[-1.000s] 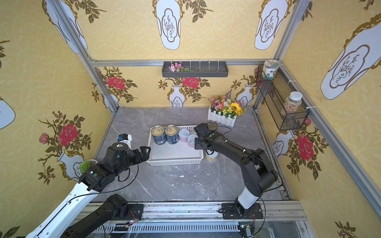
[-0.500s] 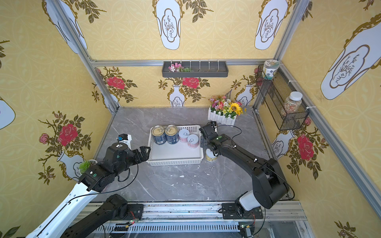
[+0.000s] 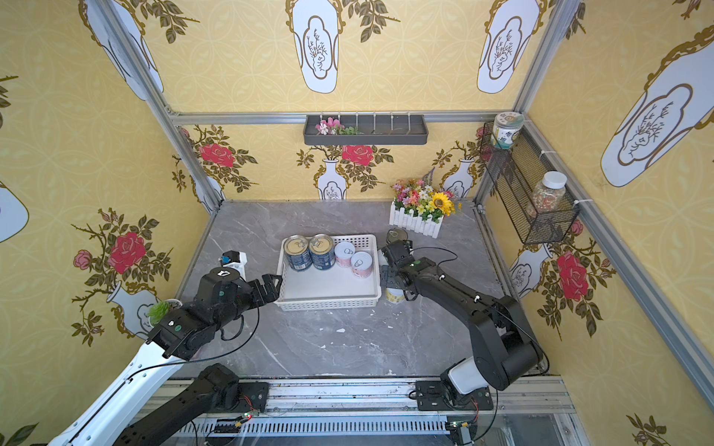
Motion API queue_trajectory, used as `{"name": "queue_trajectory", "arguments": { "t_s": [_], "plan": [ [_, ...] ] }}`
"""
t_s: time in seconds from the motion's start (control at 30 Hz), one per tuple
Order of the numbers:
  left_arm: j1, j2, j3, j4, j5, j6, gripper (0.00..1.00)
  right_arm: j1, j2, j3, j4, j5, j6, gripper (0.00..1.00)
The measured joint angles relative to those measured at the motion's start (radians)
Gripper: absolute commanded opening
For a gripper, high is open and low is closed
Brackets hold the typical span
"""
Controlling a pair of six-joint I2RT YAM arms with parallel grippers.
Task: Put the canned food in the basket
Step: Pick up the canned food from the center of the board.
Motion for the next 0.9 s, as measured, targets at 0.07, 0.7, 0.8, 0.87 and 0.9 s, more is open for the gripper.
{"name": "queue_trajectory", "arguments": {
  "t_s": [0.07,0.7,0.8,0.87,0.9],
  "plan": [
    [0.000,0.000,0.000,0.000,0.000,0.000,1.00,-0.004,0.004,-0.002,0.003,-0.015,0.000,0.99],
    [-0.001,0.000,0.000,0.000,0.000,0.000,1.00,-0.019,0.072,0.001,0.026,-0.070,0.000,0.92],
    [-0.001,-0.002,0.000,0.000,0.000,0.000,1.00,-0.020,0.085,0.007,0.026,-0.079,-0.001,0.89],
    [-0.001,-0.003,0.000,0.000,0.000,0.000,1.00,-0.021,0.086,0.008,0.027,-0.084,-0.002,0.86],
    [-0.001,-0.003,0.000,0.000,0.000,0.000,1.00,-0.021,0.086,0.008,0.027,-0.085,-0.003,0.84]
  ]
}}
